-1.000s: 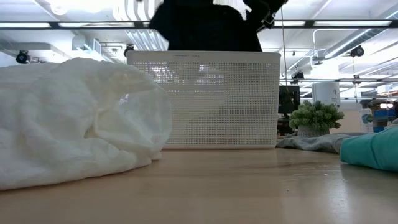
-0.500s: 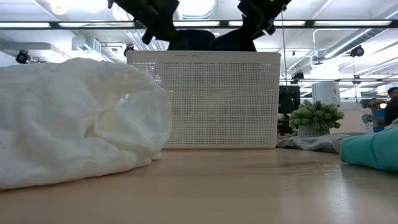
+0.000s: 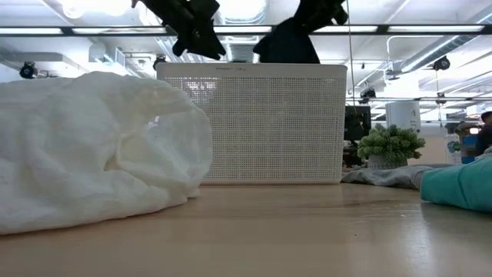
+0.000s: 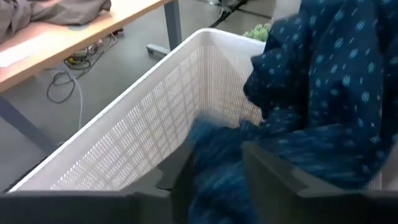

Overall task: Sort clothes
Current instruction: Put the blue shirt into the white laundry bin

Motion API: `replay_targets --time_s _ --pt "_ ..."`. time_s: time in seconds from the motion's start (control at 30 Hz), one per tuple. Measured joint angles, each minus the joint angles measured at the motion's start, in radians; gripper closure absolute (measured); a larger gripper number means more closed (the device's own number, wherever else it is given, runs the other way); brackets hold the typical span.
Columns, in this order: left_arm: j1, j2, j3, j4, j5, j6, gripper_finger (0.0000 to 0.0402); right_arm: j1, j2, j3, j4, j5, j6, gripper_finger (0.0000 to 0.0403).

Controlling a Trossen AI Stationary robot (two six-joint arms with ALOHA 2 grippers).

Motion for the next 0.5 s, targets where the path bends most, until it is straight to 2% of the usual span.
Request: replay_targets --time_s 0.17,0.27,0.37,0.5 --pt "0.0 0.0 0.043 -0.05 0.0 -0.013 0.021 0.0 -0.001 0.019 -0.012 -0.017 0.001 0.0144" --pt "0.0 0.0 0.074 -0.044 0.035 -0.029 0.0183 0.0 0.002 0.022 -0.008 -0.056 0.025 0.0139" --pt "-0.004 -0.001 0.095 0.004 0.101 -0.043 0.0169 0.0 0.029 0.022 0.006 -0.113 0.062 0.0154" --pt "-0.019 -0.002 0.099 0.063 0.172 -0.049 0.0174 0.0 0.068 0.02 0.035 -0.158 0.075 0.0202"
